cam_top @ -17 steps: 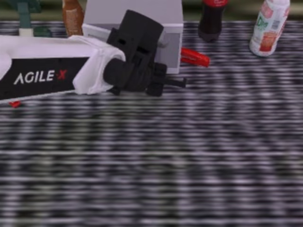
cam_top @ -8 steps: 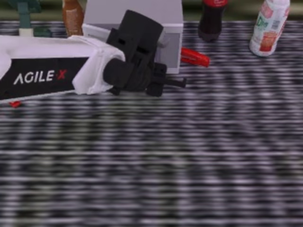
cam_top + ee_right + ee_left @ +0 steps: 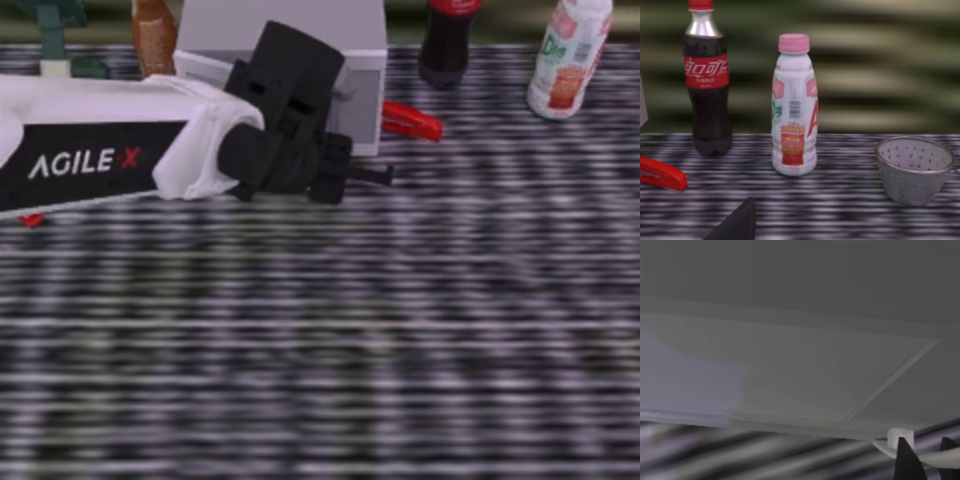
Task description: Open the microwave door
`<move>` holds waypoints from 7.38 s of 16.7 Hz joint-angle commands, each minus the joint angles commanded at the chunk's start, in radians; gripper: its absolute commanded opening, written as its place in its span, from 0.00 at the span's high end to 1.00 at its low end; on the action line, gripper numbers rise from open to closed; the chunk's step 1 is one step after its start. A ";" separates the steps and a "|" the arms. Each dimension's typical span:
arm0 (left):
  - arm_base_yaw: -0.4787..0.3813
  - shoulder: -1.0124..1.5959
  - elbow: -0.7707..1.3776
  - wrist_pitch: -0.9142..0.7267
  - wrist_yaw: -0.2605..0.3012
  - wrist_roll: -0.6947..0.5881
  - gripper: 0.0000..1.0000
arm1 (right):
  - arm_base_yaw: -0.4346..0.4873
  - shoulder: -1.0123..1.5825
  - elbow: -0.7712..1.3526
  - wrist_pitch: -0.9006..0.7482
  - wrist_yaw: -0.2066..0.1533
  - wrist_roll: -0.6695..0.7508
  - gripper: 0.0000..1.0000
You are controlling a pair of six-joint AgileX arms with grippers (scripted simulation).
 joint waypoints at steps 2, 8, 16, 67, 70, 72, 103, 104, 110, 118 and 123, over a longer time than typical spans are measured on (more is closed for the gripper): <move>0.000 0.000 0.000 0.000 0.000 0.000 1.00 | 0.000 0.000 0.000 0.000 0.000 0.000 0.00; 0.005 -0.018 -0.021 0.012 0.025 0.024 1.00 | 0.000 0.000 0.000 0.000 0.000 0.000 0.00; 0.012 -0.027 -0.038 0.018 0.035 0.042 1.00 | 0.000 0.000 0.000 0.000 0.000 0.000 0.00; 0.017 -0.052 -0.072 0.033 0.081 0.081 1.00 | 0.000 0.000 0.000 0.000 0.000 0.000 0.00; 0.027 -0.064 -0.089 0.038 0.094 0.103 1.00 | 0.000 0.000 0.000 0.000 0.000 0.000 0.00; 0.036 -0.075 -0.102 0.045 0.106 0.122 1.00 | 0.000 0.000 0.000 0.000 0.000 0.000 0.00; 0.054 -0.102 -0.138 0.056 0.149 0.174 1.00 | 0.000 0.000 0.000 0.000 0.000 0.000 0.00; 0.058 -0.104 -0.144 0.056 0.154 0.182 1.00 | 0.000 0.000 0.000 0.000 0.000 0.000 0.00; 0.058 -0.104 -0.145 0.056 0.154 0.182 1.00 | 0.000 0.000 0.000 0.000 0.000 0.000 0.00; 0.058 -0.104 -0.145 0.056 0.154 0.182 1.00 | 0.000 0.000 0.000 0.000 0.000 0.000 0.00; 0.058 -0.104 -0.145 0.056 0.154 0.182 1.00 | 0.000 0.000 0.000 0.000 0.000 0.000 0.00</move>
